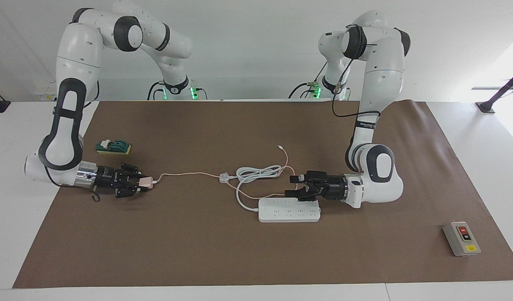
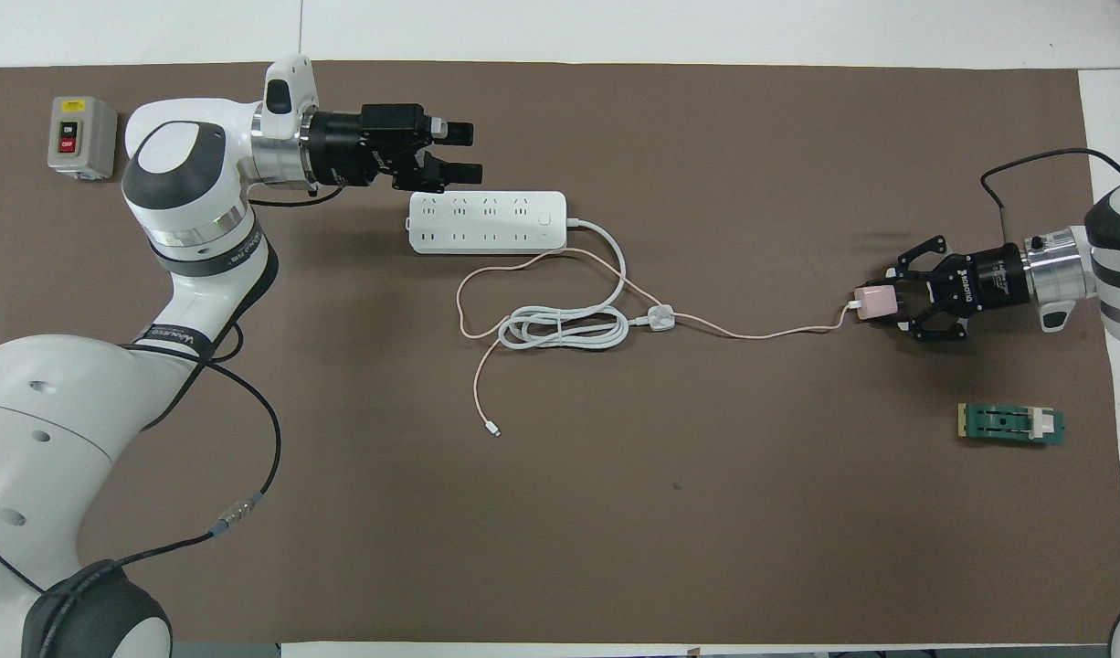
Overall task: Plug charger into power strip
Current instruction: 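Grasp the strip end with the left gripper while the right gripper lifts the charger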
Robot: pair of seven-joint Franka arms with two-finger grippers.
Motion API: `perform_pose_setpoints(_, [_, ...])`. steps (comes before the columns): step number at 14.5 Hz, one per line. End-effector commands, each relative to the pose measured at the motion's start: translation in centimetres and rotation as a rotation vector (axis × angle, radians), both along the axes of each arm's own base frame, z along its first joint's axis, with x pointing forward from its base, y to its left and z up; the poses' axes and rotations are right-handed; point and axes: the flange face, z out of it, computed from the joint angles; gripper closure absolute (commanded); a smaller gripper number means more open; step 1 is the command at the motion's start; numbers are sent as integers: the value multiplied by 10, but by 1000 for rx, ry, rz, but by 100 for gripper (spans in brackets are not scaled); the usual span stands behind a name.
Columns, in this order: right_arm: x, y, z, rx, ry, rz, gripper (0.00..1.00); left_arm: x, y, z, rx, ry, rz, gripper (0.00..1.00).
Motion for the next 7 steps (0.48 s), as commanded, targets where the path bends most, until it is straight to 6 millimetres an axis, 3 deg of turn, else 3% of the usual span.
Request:
perform_pose_setpoints(1, [27, 52, 55, -25, 22, -10, 100, -24, 9, -12, 46, 38, 82, 0])
perform_pose_setpoints(5, [41, 121, 78, 12, 48, 16, 100, -53, 13, 1, 110, 68, 142, 0])
perform_pose_setpoints(7, [44, 158, 81, 28, 69, 22, 100, -56, 11, 2, 115, 66, 144, 0])
